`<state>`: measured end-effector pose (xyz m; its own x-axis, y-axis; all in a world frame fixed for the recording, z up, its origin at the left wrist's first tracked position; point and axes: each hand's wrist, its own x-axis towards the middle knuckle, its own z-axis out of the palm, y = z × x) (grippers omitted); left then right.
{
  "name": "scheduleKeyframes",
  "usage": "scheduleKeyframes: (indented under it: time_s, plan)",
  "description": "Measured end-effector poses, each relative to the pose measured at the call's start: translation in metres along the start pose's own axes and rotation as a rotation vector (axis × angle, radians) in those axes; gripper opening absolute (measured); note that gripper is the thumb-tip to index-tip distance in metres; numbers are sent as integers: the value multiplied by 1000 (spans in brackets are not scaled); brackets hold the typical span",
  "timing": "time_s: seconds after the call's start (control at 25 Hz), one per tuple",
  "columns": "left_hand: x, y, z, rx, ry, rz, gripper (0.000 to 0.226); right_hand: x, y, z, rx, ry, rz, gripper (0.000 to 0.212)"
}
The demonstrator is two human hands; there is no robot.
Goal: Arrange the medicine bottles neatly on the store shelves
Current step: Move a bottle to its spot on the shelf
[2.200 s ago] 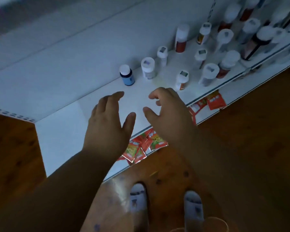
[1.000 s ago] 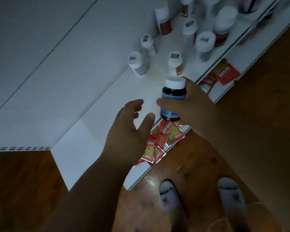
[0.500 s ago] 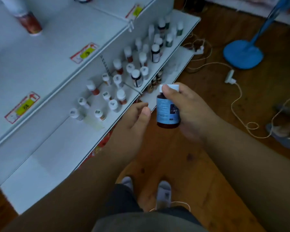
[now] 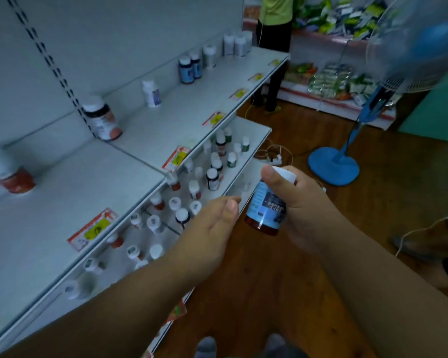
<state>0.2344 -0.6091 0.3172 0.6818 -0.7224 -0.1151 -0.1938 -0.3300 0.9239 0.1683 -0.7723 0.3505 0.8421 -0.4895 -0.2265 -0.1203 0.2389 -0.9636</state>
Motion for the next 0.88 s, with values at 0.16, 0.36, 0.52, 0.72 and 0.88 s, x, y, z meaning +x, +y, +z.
scheduleKeyframes:
  time_s: [0.16,0.36,0.52,0.72,0.88]
  plan:
    - [75,21,17,30,28,24,79,72,-29,-37,-157,62,-69,61]
    - [163,48,37,13,248,-13,73,176,-61,-81,-339,-56,-82,59]
    - [212,55,27,158,326,-71,77,255,-83,-75,-375,-184,-97,49]
    - [292,29,-27,379,383,-85,87,361,-91,-31,-344,-201,-89,54]
    - [364,6,-63,552,370,-159,95,429,-107,-23,-536,-269,-143,48]
